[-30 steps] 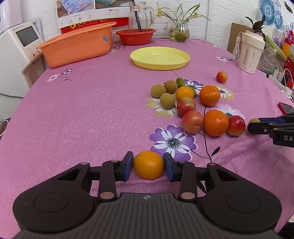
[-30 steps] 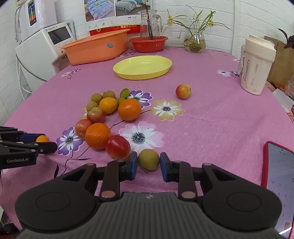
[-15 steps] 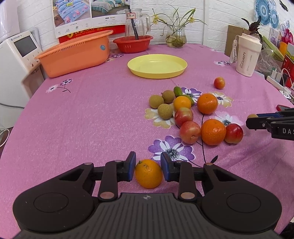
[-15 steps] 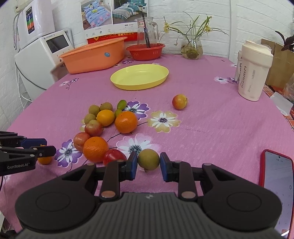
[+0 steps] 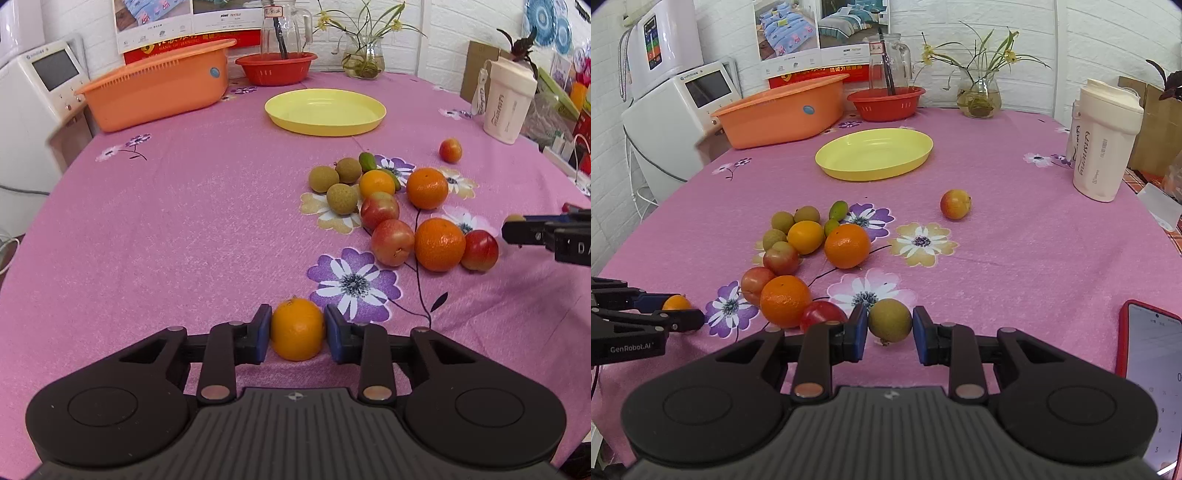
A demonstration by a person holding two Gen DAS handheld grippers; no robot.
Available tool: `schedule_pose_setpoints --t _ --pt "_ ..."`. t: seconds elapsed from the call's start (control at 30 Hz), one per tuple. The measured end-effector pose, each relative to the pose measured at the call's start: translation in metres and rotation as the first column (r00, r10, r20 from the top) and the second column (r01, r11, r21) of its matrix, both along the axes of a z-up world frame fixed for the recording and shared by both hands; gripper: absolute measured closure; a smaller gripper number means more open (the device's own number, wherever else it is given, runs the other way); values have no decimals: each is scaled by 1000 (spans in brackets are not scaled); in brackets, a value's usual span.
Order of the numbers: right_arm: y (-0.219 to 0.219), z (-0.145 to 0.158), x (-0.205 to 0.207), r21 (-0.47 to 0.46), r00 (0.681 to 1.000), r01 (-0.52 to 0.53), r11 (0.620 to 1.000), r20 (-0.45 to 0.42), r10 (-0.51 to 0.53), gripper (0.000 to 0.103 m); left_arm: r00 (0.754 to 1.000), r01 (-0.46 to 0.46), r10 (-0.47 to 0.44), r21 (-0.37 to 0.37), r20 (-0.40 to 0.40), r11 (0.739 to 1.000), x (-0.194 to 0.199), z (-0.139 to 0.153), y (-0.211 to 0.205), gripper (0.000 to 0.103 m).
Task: Organize fruits
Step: 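Carry the orange in the left tool while the right tool carries the kiwi to the plate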
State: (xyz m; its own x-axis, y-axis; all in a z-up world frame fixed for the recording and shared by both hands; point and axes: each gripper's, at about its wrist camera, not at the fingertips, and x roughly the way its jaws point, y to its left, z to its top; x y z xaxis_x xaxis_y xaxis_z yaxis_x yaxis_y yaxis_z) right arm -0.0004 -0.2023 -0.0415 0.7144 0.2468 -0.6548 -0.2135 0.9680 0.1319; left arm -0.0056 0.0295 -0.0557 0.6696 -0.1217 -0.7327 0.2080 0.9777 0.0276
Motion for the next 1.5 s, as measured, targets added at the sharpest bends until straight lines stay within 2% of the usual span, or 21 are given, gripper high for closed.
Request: schedule_pose_setpoints --t 0.27,0.83,1.5 --pt "-3 0 2 8 1000 14 1000 1 -14 24 999 20 -21 26 26 999 0 3 -6 74" --pt "-4 11 18 12 999 7 1000 37 -7 24 996 38 -40 30 82 999 21 22 -16 74" --pt "4 34 85 50 994 -35 998 107 30 24 981 66 -74 49 181 997 80 52 -28 74"
